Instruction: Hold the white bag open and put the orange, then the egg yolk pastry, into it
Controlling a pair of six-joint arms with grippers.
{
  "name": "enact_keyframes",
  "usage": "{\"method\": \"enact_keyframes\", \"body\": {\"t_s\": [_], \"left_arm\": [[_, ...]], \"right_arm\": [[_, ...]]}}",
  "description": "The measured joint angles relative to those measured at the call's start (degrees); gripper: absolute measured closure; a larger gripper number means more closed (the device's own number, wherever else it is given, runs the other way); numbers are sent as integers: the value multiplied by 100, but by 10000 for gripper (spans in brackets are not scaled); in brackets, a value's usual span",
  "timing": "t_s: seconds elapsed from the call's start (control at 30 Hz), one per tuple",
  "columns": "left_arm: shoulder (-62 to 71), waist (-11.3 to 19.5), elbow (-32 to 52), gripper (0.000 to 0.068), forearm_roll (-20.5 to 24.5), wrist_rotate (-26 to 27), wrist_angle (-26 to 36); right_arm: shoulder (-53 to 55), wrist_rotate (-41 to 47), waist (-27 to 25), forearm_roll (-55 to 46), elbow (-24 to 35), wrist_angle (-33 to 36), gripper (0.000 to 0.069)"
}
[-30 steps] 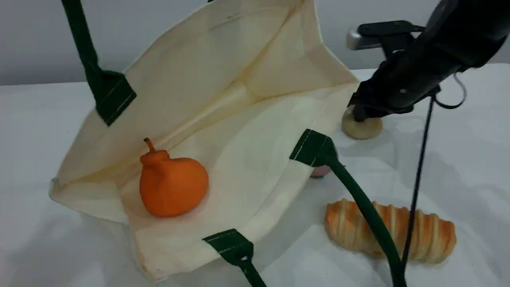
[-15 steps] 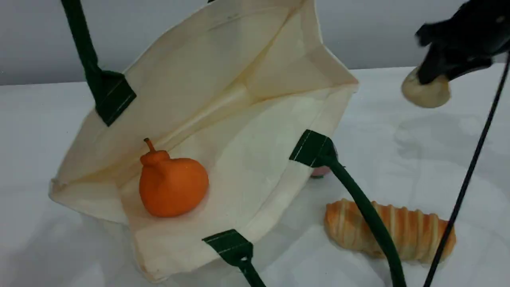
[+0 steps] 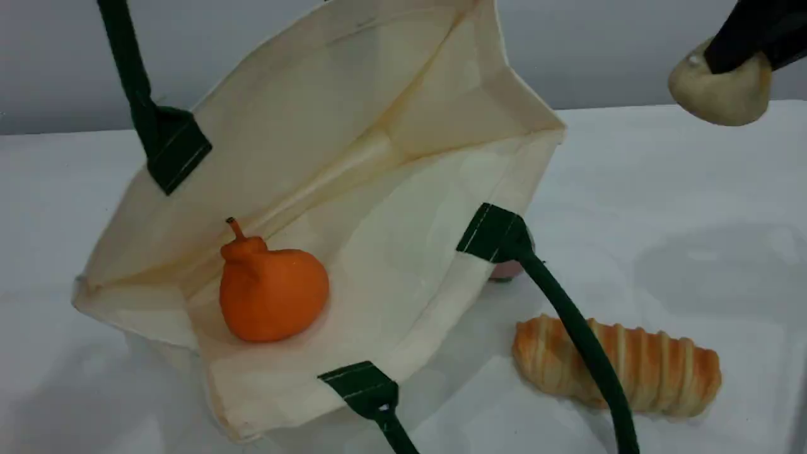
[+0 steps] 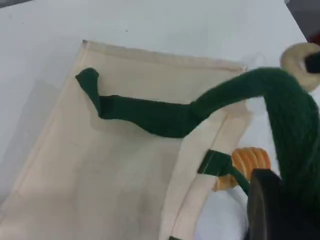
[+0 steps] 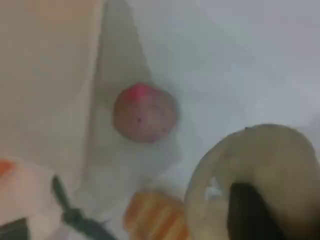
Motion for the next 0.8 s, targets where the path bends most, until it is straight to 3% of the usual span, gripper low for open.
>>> {"method": "enact_keyframes", "body": {"t_s": [0.13, 0.3, 0.8], "left_arm": [[0, 0, 0, 615, 6, 90, -6], [7, 0, 0, 615, 6, 131, -10], [7, 0, 0, 615, 6, 197, 220]], "right_arm": [[-623, -48, 302, 304, 688, -106, 503], [-1178, 45, 1122, 692, 1340, -526, 503], [-948, 953, 4253, 1284, 1394, -3072, 505]]}}
